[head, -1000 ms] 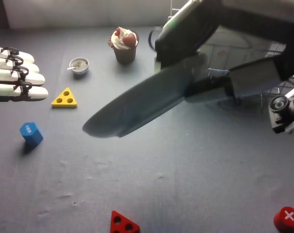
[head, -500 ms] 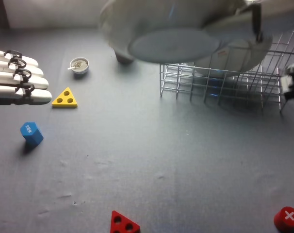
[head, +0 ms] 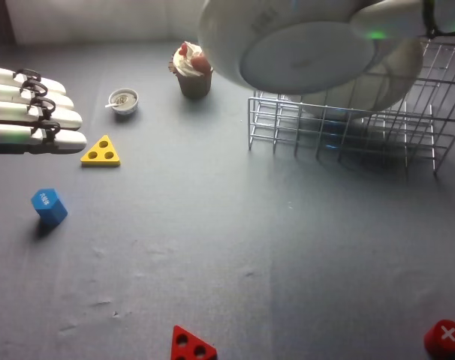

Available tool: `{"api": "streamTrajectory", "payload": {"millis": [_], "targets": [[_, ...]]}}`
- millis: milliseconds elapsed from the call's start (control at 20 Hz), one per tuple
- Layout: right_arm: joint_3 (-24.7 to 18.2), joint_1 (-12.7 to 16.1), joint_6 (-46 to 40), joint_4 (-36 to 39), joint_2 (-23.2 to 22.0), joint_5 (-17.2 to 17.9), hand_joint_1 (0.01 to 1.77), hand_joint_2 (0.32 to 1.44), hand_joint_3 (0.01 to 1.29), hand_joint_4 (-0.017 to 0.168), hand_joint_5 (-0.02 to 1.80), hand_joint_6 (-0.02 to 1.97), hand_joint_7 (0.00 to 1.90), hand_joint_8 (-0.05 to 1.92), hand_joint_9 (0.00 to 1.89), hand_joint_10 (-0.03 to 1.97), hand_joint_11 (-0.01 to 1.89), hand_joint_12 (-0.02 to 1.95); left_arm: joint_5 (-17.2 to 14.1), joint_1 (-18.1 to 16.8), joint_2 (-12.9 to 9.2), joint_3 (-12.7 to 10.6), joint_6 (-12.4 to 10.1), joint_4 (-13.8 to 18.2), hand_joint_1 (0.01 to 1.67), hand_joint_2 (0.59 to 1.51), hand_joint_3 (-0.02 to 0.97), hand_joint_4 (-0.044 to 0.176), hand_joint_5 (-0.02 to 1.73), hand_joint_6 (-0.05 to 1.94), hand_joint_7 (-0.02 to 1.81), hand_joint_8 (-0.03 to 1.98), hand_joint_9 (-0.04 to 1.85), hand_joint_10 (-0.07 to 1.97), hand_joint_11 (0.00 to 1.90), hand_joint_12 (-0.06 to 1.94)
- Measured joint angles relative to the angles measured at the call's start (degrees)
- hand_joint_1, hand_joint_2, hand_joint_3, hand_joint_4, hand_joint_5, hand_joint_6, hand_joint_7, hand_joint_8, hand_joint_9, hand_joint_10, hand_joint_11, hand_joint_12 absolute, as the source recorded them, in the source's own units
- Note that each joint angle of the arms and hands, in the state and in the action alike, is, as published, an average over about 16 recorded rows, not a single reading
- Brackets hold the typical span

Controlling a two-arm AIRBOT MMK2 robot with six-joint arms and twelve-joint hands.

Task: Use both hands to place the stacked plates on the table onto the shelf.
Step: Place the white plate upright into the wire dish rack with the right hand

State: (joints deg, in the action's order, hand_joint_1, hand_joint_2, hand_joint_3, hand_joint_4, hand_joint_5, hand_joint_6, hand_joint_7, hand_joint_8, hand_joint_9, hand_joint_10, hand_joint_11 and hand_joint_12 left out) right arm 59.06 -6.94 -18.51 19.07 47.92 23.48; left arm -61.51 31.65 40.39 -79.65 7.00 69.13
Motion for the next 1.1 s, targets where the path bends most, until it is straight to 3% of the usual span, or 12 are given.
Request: {"api": "streamTrajectory", "payload": {"millis": [500,650,1100], "targets": [[3.55,-0.68,-4.09,1.84,-0.87,-1.56,1.46,0.98,0.01,-0.009,0.84,0.92,1.09,0.64,1.14,0.72,1.07,1.00,2.69,-0.02,0.80,0.47,0.82,-1.81,0.11,0.913,0.000,0.002,0.06,0.02,0.08,0.01,0.09,0.01,0.14,0.01],[4.49,-1.30,-4.62,2.72,-0.94,-1.07,1.46,0.98,0.01,-0.009,0.84,0.92,1.09,0.64,1.14,0.73,1.09,0.89,3.47,-0.01,0.87,1.03,0.96,-2.08,0.11,0.915,0.000,0.002,0.06,0.02,0.09,0.01,0.10,0.01,0.14,0.01],[7.07,-4.13,-5.13,3.62,-0.55,0.95,1.46,0.98,0.01,-0.009,0.85,0.92,1.09,0.66,1.15,0.70,1.05,1.08,4.40,0.13,0.89,3.28,2.38,-2.66,0.13,0.917,0.000,0.003,0.07,0.02,0.10,0.01,0.12,0.01,0.14,0.01]]}}
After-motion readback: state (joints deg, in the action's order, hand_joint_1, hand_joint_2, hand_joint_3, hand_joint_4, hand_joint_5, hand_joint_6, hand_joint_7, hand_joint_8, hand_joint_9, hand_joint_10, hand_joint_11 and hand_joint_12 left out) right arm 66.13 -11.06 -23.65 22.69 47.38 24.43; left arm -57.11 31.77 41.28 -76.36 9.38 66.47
